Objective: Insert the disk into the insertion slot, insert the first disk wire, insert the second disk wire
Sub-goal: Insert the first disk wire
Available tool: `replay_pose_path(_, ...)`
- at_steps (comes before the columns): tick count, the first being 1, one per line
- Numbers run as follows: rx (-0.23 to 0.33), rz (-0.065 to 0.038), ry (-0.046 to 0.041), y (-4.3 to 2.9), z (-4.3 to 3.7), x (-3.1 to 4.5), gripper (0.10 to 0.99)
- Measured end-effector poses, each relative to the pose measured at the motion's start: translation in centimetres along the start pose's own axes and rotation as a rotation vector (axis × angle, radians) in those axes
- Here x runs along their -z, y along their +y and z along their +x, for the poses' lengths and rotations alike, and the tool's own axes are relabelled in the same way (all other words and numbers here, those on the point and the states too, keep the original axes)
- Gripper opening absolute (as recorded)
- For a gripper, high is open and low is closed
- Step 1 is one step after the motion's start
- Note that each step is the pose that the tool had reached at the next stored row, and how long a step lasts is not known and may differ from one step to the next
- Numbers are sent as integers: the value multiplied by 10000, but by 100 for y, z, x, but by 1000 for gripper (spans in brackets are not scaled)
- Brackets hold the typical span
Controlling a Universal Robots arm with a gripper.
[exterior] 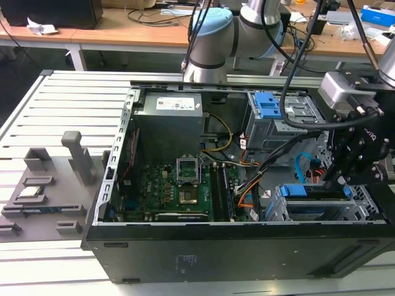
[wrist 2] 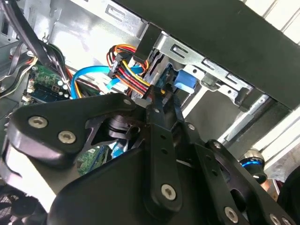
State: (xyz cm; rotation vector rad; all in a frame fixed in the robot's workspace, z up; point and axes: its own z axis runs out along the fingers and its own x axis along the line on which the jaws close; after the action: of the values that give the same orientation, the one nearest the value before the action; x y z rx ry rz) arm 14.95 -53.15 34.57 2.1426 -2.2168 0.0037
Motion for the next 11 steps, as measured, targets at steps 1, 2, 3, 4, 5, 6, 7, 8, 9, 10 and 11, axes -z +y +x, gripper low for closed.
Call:
replay_pose_path(1,1,0,-1,2,0,38,243)
replay_pose_path(2,2,2,-3,3,-3,72,243)
replay_pose_path(3,2,3,-2,6,-10,123,243)
replay_pose_path(4,2,4,-1,9,-13,161,227)
replay_pose_path(5,1,5,-1,11,-15,206,227)
replay_pose_path(6,1,5,-2,14,-15,276,161)
replay_pose_path(7,1,6,-1,17,-16,336,106)
replay_pose_path(8,1,6,0,19,-14,390,106)
replay_pose_path(9,0,6,-1,21,-13,429,106)
replay_pose_path(10,1,6,-3,21,-12,438,106)
replay_pose_path(11,1,6,-4,21,-12,438,106)
